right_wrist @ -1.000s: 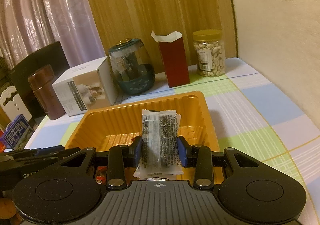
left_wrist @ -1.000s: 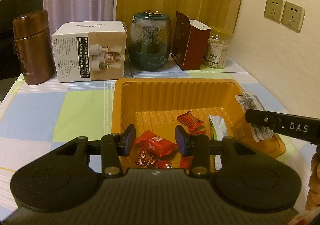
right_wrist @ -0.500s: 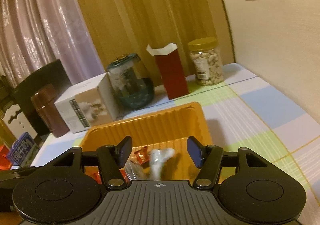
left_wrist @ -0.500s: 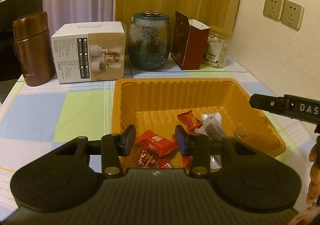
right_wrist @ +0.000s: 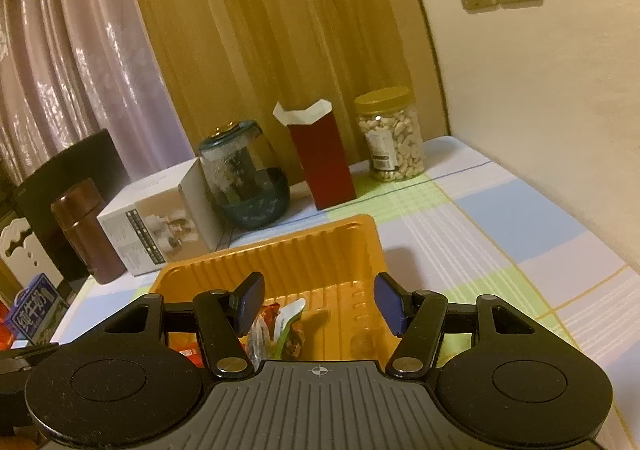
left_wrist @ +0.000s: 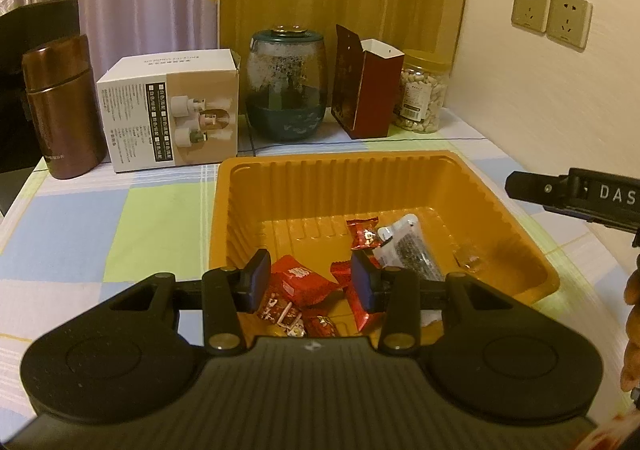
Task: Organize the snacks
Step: 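Open both grippers to release the packet and candy into the tray, then withdraw both open grippers from the tray toward the yellow and green candies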
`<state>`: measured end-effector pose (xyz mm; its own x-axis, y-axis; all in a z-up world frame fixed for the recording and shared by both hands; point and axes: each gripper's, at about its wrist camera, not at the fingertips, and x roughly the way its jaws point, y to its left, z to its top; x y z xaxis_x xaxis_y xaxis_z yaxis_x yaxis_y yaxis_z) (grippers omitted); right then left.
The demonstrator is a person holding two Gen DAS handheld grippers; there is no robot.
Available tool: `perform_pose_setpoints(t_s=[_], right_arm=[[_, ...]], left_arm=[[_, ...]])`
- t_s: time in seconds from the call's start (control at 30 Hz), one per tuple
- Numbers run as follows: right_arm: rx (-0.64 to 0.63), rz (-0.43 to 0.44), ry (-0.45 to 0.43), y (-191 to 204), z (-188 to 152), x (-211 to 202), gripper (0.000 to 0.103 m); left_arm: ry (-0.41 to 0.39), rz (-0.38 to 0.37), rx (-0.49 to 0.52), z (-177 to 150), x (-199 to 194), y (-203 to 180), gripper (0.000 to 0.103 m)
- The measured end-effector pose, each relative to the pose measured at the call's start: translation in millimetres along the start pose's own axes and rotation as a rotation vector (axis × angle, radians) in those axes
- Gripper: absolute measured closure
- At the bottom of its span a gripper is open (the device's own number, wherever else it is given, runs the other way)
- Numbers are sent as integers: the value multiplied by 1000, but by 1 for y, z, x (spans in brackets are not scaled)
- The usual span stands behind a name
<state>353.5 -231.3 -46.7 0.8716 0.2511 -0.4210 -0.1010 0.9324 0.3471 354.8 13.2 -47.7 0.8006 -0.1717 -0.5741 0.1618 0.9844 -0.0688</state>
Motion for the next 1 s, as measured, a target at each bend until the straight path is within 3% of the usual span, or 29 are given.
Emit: perform_pose_setpoints(t_s=[0.63, 1.0], right_arm=[[16, -28, -18, -18, -15, -70, 42], [-68, -8, 37, -5, -52, -109, 42]], left_arm=[[-2, -9, -8, -31, -53, -16, 62], [16, -8, -3, -62, -93, -23, 55]])
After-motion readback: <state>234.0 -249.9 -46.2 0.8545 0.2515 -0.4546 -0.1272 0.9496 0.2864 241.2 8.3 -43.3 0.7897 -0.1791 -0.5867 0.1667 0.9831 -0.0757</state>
